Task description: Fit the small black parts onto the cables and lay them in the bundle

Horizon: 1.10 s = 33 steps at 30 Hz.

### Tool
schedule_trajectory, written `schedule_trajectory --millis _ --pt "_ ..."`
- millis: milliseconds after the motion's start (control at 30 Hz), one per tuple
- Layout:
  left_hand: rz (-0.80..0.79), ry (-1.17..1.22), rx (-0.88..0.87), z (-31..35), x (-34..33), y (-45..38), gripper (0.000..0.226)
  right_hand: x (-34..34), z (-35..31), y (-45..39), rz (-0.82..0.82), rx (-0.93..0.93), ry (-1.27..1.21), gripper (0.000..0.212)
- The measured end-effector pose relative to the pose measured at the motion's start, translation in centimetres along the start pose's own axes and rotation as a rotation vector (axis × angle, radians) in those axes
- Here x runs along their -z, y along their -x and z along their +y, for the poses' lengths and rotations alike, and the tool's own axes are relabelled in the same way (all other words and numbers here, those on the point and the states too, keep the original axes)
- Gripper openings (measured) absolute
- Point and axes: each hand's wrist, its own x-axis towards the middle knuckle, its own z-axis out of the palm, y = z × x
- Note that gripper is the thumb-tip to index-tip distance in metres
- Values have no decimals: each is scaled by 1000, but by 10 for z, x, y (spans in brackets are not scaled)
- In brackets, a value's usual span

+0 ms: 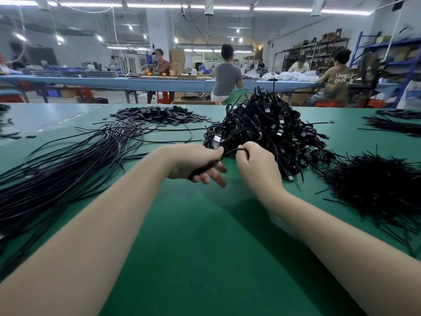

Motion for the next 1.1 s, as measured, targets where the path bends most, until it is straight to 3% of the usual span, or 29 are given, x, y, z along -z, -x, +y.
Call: schedule_trajectory --millis 67,133,200,300,467,600,667,733,867,967,1100 --pt "152 144 -71 -4 -6 -10 50 -1 -13 8 -39 126 6 21" --pt "256 481 -180 -6 -3 -15 40 -8 -20 21 -113 285 -11 14" --pt "264 813 -282 -6 5 -16 39 -18 -22 31 -226 361 3 15" --pt "163 1015 -382 -7 13 -11 41 -24 -15 27 -308 259 -19 17" --pt "94 1114 -382 -9 7 -12 34 -20 7 13 -185 154 115 32" --pt "-8 1109 -338 -14 3 -15 27 -20 9 8 -88 -17 -267 25" --pt "-80 1075 -307 -17 -1 -16 27 -18 7 5 -151 -91 -464 26" --pt "-135 1021 -272 -18 -5 -16 29 -15 4 2 -323 -199 -701 28" --pt "-152 1051 -242 -21 -2 -19 31 -5 14 -8 -662 -290 -810 34" --pt "-166 1105 -216 -21 -7 -21 32 -9 17 -9 -596 -227 -799 32" --pt "-52 1017 -209 -20 -15 -24 35 -13 14 -4 -486 -182 -758 25"
